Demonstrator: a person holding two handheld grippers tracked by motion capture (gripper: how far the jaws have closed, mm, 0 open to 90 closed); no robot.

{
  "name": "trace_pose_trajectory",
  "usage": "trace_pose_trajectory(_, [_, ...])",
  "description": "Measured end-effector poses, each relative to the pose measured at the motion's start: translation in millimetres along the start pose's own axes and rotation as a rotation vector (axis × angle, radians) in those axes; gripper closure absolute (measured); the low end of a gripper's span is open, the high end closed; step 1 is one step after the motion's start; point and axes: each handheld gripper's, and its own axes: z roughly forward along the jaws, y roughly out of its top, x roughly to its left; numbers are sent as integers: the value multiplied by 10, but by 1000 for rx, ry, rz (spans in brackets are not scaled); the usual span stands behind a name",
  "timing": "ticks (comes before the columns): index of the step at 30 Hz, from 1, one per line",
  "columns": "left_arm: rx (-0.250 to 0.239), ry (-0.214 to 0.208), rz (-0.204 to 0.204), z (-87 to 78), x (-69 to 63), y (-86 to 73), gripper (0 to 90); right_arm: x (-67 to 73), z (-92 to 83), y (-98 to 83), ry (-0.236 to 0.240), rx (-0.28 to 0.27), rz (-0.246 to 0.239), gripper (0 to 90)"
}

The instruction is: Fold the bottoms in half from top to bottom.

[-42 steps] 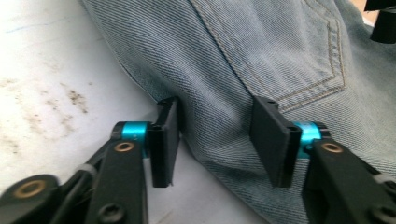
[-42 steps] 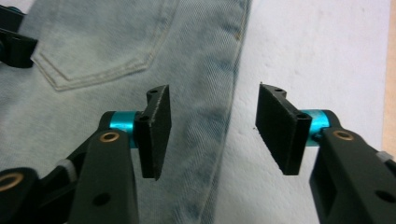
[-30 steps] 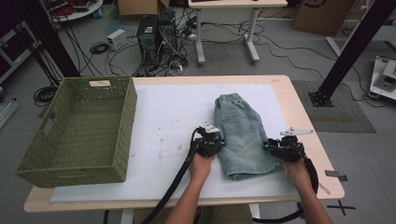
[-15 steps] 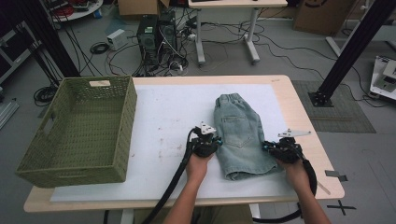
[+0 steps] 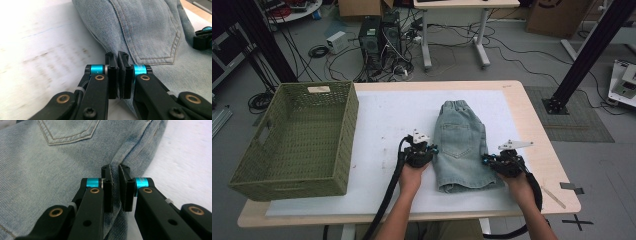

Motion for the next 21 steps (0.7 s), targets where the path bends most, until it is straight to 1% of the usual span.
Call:
trace_pose_trajectory(4, [-4,9,0,-71,76,-36,872,84,52,33,13,1,-4,839])
trace_pose_trajectory(9, [-10,26,-8,-183,179,-75,872,197,123,84,33,4,-21,839])
trace_pose_trajectory(16, [-16,60,-17,-370,348,-123,872,402,255,178,63,10,-38,838])
trace_pose_trajectory(21, [-20,73,-22,-468,442,-152,871,523,332,220,80,6,-49,837])
